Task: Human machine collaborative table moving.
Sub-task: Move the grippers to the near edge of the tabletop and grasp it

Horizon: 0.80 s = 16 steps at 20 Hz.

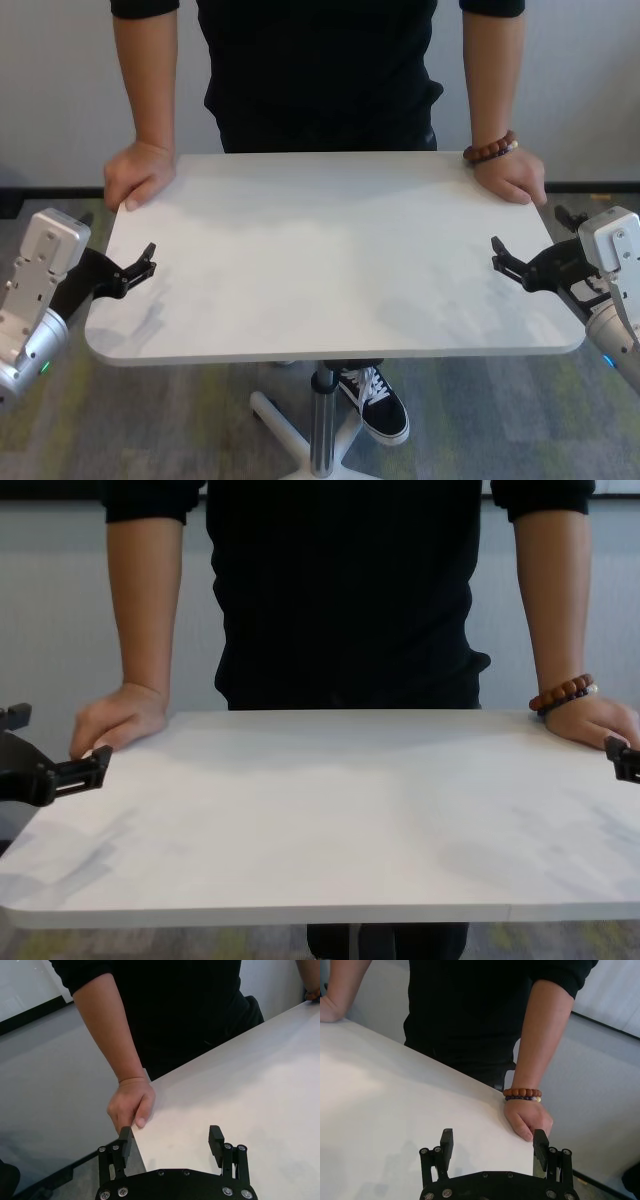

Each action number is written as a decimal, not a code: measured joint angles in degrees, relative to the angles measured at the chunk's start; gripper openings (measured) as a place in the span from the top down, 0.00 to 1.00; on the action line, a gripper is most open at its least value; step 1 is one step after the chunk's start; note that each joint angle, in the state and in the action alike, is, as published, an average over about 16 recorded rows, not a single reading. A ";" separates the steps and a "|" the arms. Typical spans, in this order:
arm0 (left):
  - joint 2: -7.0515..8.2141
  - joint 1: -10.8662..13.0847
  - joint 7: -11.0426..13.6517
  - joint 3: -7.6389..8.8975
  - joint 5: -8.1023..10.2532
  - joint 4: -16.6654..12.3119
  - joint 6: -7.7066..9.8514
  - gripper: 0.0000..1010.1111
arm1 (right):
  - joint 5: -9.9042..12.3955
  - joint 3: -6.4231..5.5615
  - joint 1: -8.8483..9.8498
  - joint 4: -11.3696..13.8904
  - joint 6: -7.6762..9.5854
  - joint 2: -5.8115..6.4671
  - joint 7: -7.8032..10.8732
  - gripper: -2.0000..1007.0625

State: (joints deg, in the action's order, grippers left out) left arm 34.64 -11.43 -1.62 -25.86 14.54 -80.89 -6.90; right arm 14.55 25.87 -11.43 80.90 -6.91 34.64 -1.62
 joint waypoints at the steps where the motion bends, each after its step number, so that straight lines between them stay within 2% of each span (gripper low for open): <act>1: 0.00 0.00 0.00 0.00 0.00 0.00 0.00 0.01 | 0.00 0.00 0.00 0.00 0.00 0.00 0.00 0.01; 16: 0.00 0.00 0.00 0.00 0.00 0.00 0.00 0.01 | 0.00 0.00 0.00 0.00 0.00 0.00 0.00 0.01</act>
State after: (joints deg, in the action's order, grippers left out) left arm 34.64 -11.43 -1.62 -25.86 14.54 -80.89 -6.90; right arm 14.55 25.87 -11.43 80.90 -6.91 34.64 -1.62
